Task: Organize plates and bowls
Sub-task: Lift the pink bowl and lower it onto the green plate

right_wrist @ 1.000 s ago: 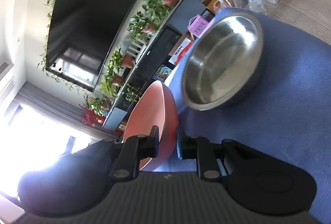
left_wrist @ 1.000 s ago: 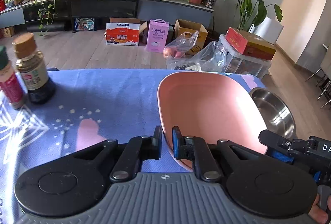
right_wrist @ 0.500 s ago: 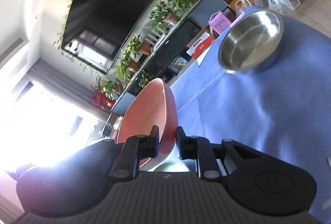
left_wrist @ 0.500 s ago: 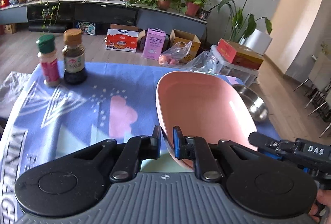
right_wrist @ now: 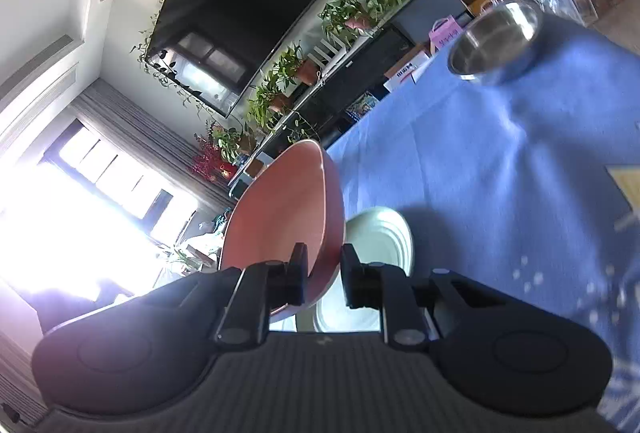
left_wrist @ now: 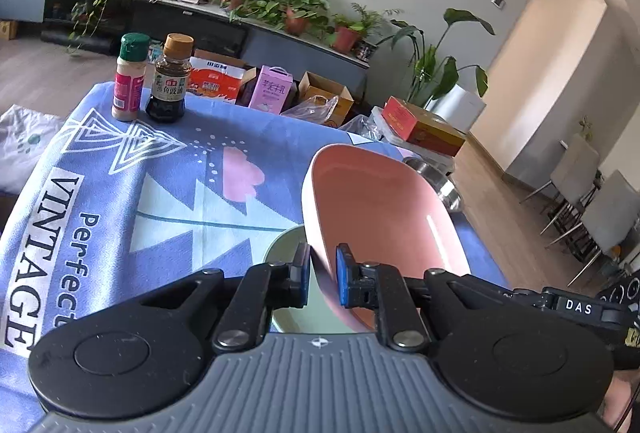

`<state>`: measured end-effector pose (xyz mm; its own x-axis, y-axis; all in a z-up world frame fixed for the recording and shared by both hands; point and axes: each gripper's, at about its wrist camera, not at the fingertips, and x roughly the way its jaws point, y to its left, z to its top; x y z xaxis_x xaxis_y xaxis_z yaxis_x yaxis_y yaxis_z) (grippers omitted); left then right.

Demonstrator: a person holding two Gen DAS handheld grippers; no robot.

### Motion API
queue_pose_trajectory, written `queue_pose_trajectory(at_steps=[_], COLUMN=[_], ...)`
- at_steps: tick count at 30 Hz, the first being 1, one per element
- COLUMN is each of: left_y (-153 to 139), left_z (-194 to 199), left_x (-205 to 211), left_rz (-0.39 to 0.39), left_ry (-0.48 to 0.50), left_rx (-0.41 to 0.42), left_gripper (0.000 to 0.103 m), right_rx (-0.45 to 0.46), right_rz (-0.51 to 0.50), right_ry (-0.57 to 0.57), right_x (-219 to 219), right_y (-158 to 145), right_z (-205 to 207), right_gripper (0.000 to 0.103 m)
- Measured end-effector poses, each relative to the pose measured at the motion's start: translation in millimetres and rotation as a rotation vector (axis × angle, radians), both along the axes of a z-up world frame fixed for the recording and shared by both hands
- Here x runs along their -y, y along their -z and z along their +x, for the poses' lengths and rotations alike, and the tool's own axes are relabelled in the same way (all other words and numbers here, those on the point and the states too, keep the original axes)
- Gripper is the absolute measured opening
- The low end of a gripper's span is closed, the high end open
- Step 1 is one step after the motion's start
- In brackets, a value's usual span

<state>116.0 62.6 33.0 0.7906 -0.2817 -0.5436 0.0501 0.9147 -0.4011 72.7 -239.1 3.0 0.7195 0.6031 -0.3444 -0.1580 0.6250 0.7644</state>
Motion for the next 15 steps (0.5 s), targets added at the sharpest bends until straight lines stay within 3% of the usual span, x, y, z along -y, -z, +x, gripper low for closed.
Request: queue_pose_trajectory(at_steps=[5,15], left_y=[11.9,26.7], left_z=[-0.2,6.8], left_x=[-5.0,-13.5], left_rz=[-0.061,-0.076], left_ry=[0.030,0.045], left_rx=[0.019,0.048], left_gripper=[0.015,0.015], right_rx=[-0.027,-0.021], right_rz=[-0.038,-0.140], right_ry=[0.012,0.026], right_x=[-4.2,-13.8], right_y=[3.9,10.2], right_z=[4.1,3.8], right_gripper=[0.027,0.028])
